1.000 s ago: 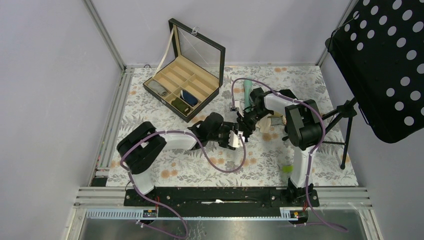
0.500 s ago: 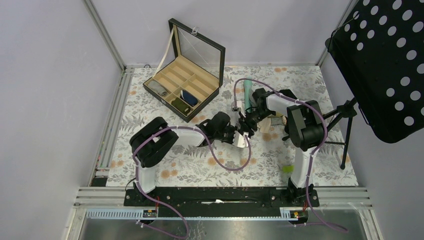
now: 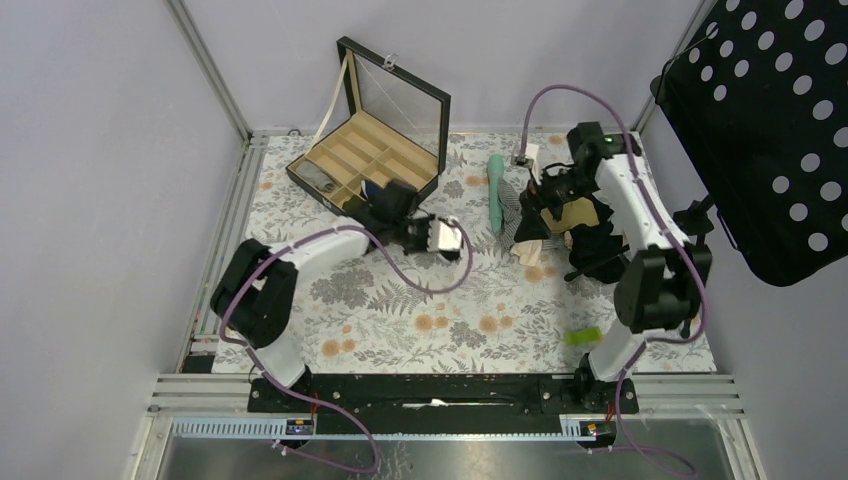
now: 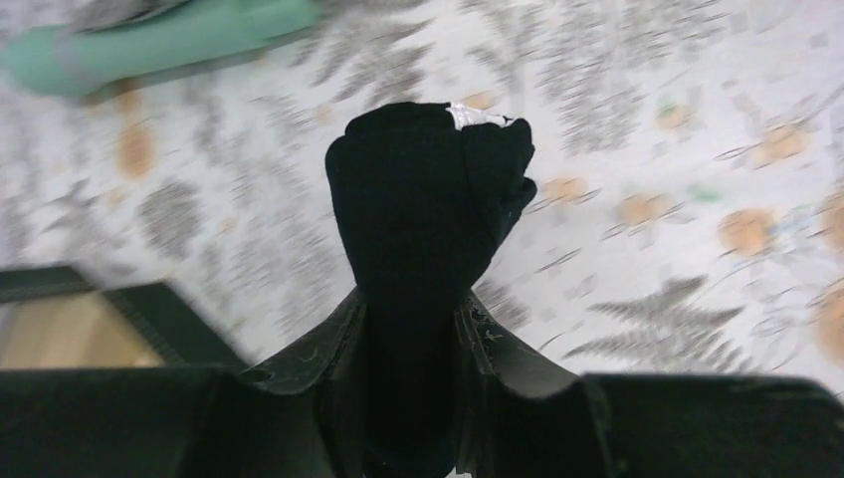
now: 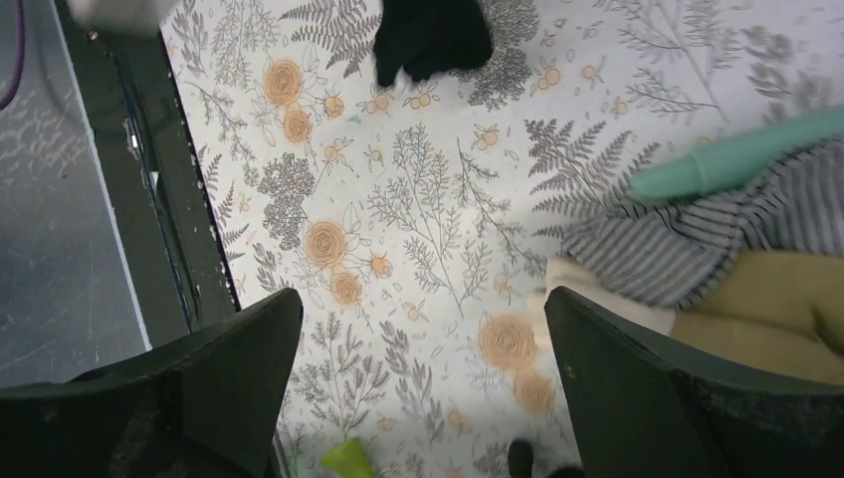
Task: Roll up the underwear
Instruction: Pick up the underwear from the center of the board, then place the underwear in the storage box.
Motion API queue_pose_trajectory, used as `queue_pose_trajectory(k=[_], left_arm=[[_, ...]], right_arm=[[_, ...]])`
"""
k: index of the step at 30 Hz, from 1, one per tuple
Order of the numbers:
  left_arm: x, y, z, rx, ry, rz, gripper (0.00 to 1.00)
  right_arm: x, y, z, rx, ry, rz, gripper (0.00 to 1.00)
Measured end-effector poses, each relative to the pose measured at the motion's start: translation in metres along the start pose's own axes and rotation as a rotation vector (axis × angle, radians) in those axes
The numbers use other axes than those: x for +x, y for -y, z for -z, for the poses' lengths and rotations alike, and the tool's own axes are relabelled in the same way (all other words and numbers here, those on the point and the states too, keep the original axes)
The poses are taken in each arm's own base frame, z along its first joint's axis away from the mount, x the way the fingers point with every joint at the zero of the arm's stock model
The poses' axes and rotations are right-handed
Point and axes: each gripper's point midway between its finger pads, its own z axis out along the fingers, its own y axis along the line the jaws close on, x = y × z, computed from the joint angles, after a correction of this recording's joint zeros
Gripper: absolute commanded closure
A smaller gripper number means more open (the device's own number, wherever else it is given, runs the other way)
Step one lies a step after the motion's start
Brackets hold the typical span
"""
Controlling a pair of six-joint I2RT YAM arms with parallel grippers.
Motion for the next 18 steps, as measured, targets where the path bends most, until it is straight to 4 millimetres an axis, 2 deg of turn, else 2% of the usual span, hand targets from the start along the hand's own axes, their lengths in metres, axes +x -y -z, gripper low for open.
queue_pose_trajectory(k=[2,4,7,10,14,15,16,17,18], left_arm=[[0.001,-0.026,0.021,-0.040,0.009,-0.003,0.99],[0.007,-0.054,0.044,-0.079,0.013,-0.036,0.96],[0.027,-0.098,0.083,-0.141,-0.021,-0.108,0.97],[0.052,-0.145,0.110,-0.205,-0.060,-0.182,1.00],[0.093,-0.202,0.121,-0.303,-0.089,-0.219,1.00],[0.105,-0.212,0.118,-0.323,-0.095,-0.222,1.00],[0.106,-0.219,0.119,-0.346,-0.094,-0.238,1.00],[0.125,-0.222,0.109,-0.344,-0.102,-0.225,1.00],[0.134,-0.225,0.102,-0.345,-0.105,-0.229,1.00]], right_arm=[[-0.008,-0.010,0.019,0.059,0.028,0.008,0.01],[-0.010,-0.026,0.027,0.096,0.048,0.020,0.00],[0.002,-0.046,0.027,0.105,0.041,-0.015,0.00],[0.018,-0.053,0.020,0.096,0.014,-0.078,0.00],[0.040,-0.056,0.011,0.082,-0.037,-0.156,0.00],[0.044,-0.057,0.010,0.081,-0.046,-0.168,0.00],[0.046,-0.057,0.009,0.080,-0.051,-0.175,0.00],[0.049,-0.058,0.009,0.081,-0.060,-0.184,0.00],[0.052,-0.059,0.008,0.083,-0.066,-0.188,0.00]])
